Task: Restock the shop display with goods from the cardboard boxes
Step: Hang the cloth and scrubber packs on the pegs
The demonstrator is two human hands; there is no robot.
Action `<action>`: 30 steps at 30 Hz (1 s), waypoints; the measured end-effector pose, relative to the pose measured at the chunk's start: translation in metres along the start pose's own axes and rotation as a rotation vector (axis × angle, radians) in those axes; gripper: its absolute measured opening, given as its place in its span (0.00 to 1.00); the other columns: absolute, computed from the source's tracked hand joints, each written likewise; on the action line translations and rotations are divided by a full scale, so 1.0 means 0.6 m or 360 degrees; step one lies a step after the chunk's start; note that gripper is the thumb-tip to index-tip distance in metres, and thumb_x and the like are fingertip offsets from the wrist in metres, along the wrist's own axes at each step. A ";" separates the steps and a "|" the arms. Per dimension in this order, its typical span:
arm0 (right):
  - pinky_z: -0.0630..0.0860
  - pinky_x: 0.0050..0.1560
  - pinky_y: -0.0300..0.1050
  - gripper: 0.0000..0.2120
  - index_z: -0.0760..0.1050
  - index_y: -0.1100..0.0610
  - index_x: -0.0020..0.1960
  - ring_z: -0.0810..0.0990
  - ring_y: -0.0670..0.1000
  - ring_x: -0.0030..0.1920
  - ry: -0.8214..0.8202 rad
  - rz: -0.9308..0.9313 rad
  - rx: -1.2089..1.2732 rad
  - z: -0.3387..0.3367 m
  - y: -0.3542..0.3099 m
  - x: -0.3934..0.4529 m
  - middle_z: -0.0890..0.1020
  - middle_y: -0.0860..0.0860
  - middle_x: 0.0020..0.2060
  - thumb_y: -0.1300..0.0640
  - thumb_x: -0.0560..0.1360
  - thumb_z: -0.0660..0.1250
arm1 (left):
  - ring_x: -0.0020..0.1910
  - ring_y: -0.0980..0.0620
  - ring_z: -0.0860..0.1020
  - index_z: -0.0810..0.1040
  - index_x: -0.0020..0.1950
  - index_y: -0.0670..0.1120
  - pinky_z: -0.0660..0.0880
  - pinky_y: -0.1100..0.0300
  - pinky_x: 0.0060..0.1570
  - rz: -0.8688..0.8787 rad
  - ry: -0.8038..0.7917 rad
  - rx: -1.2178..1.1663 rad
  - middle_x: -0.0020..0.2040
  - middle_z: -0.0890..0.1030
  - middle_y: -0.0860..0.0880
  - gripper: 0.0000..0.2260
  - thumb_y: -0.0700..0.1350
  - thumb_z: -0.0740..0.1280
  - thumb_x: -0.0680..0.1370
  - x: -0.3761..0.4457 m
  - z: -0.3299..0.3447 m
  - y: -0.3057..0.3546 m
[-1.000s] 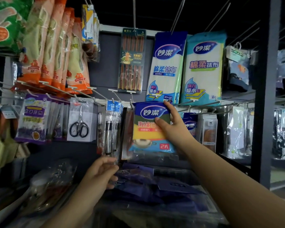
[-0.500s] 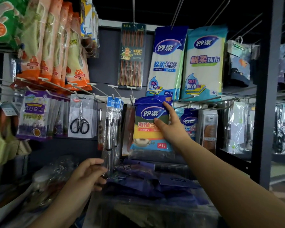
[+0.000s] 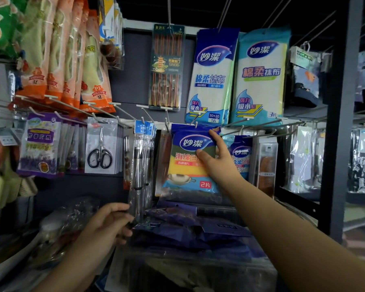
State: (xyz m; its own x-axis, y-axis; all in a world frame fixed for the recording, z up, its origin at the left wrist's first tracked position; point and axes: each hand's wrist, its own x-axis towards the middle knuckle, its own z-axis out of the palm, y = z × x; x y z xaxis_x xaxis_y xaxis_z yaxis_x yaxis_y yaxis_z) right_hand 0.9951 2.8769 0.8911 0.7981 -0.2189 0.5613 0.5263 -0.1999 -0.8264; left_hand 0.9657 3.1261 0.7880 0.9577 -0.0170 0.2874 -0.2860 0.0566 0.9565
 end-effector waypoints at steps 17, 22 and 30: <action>0.74 0.59 0.43 0.33 0.54 0.40 0.76 0.74 0.50 0.58 0.0172 -0.0117 -0.0769 0.001 0.038 -0.018 0.57 0.53 0.73 0.58 0.78 0.66 | 0.36 0.47 0.79 0.80 0.48 0.44 0.74 0.56 0.37 0.0037 0.0015 0.0025 0.38 0.82 0.45 0.07 0.36 0.63 0.79 -0.028 0.004 -0.018; 0.73 0.60 0.41 0.25 0.63 0.53 0.72 0.74 0.42 0.55 0.0280 -0.0174 -0.0669 -0.066 0.051 -0.140 0.74 0.48 0.57 0.59 0.77 0.67 | 0.30 0.54 0.78 0.78 0.46 0.44 0.75 0.62 0.33 0.0150 -0.0110 0.0001 0.34 0.82 0.48 0.09 0.34 0.61 0.79 -0.069 0.040 -0.044; 0.75 0.44 0.34 0.14 0.70 0.39 0.54 0.79 0.41 0.45 0.0259 0.0390 -0.0821 -0.261 0.165 -0.492 0.79 0.44 0.47 0.57 0.76 0.67 | 0.33 0.55 0.79 0.78 0.47 0.45 0.77 0.63 0.35 -0.0093 -0.0602 0.0038 0.36 0.82 0.52 0.07 0.37 0.61 0.79 -0.247 0.188 -0.176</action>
State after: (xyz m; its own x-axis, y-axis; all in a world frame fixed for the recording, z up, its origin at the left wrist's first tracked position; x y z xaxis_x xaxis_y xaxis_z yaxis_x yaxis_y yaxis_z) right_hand 0.7659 2.7718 0.6505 0.8019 -0.4526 0.3899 0.0893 -0.5546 -0.8273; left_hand 0.8504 3.0098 0.6503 0.8940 -0.3869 0.2259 -0.2363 0.0213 0.9714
